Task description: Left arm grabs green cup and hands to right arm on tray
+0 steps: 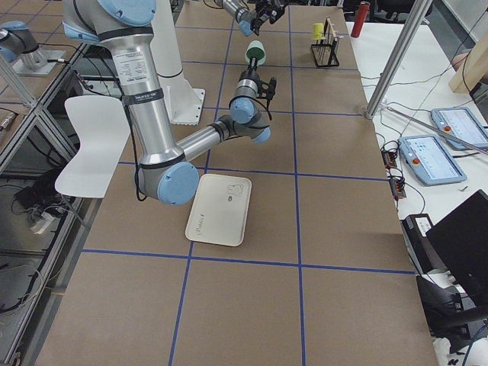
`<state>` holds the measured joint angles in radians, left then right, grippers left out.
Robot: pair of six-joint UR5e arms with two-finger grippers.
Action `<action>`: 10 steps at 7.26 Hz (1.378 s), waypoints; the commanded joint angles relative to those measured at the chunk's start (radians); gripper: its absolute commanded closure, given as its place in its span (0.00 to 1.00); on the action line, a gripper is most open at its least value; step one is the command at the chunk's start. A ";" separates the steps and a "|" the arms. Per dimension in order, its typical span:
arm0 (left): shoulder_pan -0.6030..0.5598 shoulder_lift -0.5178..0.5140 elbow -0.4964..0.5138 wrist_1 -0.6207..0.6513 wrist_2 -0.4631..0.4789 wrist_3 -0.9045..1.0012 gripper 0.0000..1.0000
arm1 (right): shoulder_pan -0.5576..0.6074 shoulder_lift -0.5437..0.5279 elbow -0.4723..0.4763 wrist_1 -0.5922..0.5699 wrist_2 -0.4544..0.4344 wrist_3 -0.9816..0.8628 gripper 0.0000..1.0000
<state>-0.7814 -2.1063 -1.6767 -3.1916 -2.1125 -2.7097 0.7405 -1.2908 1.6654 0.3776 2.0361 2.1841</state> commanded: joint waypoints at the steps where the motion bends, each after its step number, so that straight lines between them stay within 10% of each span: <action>1: -0.032 0.035 -0.003 0.094 -0.036 0.162 0.00 | 0.135 -0.045 -0.001 -0.144 0.199 -0.041 1.00; 3: -0.071 0.037 -0.003 0.252 -0.092 0.359 0.00 | 0.238 -0.071 0.010 -0.390 0.351 -0.250 1.00; 7: -0.108 0.055 0.005 0.566 -0.093 0.715 0.00 | 0.272 -0.305 0.086 -0.839 0.334 -0.747 1.00; 10: -0.121 0.054 0.006 0.619 -0.090 0.769 0.00 | 0.248 -0.466 0.428 -1.525 0.201 -1.203 1.00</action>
<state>-0.8980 -2.0524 -1.6711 -2.5845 -2.2044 -1.9537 1.0004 -1.6738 1.9713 -0.9181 2.2840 1.1618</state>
